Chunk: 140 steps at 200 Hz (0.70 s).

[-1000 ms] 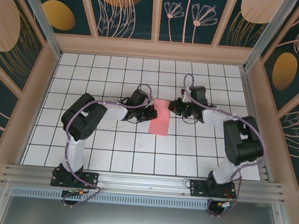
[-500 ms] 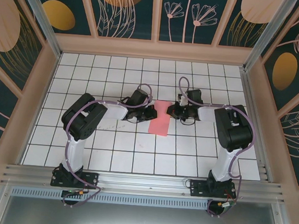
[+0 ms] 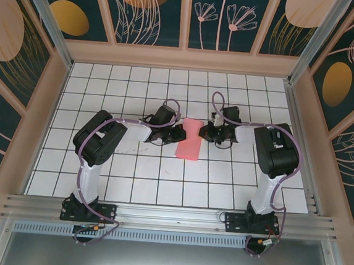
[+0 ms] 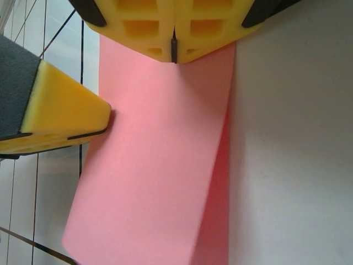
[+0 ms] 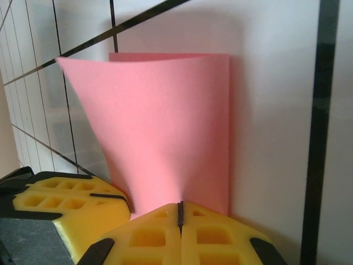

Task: Fold a paper plane with a square sheet of paper (pick it up from the middle)
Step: Fold the square sheet of paper in half at the center of the table.

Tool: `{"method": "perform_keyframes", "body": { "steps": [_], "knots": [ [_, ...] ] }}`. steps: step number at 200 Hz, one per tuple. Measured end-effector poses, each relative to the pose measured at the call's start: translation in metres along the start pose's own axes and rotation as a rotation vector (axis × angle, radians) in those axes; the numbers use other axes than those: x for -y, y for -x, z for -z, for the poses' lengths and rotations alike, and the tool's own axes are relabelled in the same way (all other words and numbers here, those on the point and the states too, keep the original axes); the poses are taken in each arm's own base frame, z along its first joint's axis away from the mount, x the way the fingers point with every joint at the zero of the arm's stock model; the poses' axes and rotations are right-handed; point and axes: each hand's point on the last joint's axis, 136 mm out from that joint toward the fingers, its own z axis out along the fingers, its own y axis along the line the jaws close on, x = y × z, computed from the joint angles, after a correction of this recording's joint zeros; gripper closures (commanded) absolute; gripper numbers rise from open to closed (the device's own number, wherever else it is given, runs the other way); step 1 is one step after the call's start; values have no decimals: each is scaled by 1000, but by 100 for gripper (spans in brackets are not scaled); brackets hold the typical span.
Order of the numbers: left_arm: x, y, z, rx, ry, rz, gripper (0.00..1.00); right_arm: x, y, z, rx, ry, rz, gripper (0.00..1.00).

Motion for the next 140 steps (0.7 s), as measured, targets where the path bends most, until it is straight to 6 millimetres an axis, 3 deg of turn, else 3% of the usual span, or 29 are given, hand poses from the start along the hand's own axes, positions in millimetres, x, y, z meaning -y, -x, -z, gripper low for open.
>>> {"method": "perform_keyframes", "body": {
  "steps": [59,84,104,140],
  "knots": [
    [0,0,0,0,0,-3,100,-31,43,11,65,58,53,100],
    [0,0,0,0,0,-3,100,-20,43,0,44,44,33,100],
    [0,0,0,0,0,-3,100,3,35,-13,11,-9,-9,100],
    [0,0,0,-2,-2,-5,100,5,41,-12,9,-37,-13,100]
  ]
}}
